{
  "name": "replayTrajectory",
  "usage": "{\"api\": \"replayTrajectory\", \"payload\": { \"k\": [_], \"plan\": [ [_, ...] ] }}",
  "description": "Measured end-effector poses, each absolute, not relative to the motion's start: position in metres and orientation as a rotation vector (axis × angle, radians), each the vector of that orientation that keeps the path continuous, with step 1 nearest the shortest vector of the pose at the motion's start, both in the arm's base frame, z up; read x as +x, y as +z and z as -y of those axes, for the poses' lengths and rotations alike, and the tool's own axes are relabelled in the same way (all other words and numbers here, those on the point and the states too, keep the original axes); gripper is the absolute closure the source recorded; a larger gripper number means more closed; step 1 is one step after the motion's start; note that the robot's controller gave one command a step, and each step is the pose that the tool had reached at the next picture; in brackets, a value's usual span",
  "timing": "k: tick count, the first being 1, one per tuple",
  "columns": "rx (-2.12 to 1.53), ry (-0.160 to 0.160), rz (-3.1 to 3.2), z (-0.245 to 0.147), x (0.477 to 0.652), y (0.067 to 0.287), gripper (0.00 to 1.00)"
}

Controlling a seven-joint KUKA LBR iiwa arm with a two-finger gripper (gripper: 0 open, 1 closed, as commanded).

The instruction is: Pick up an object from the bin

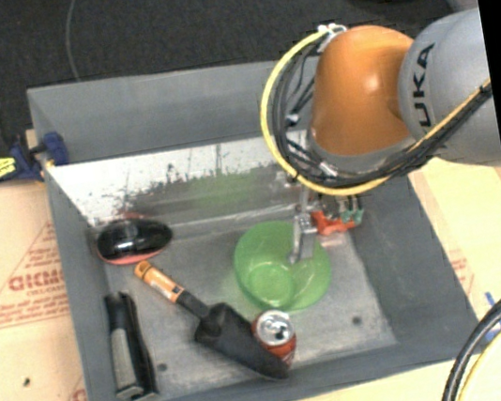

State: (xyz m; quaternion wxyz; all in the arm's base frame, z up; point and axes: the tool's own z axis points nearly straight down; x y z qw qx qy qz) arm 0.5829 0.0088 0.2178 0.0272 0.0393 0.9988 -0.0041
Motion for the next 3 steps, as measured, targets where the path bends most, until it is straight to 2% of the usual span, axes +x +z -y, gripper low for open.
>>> {"api": "replayTrajectory", "payload": {
  "k": [1,2,3],
  "plan": [
    [0.068,-0.016,-3.083,0.015,0.587,0.186,0.00],
    [0.171,-0.008,-3.071,-0.008,0.578,0.229,0.00],
    [0.082,-0.017,-3.069,-0.008,0.629,0.312,0.00]
  ]
}}
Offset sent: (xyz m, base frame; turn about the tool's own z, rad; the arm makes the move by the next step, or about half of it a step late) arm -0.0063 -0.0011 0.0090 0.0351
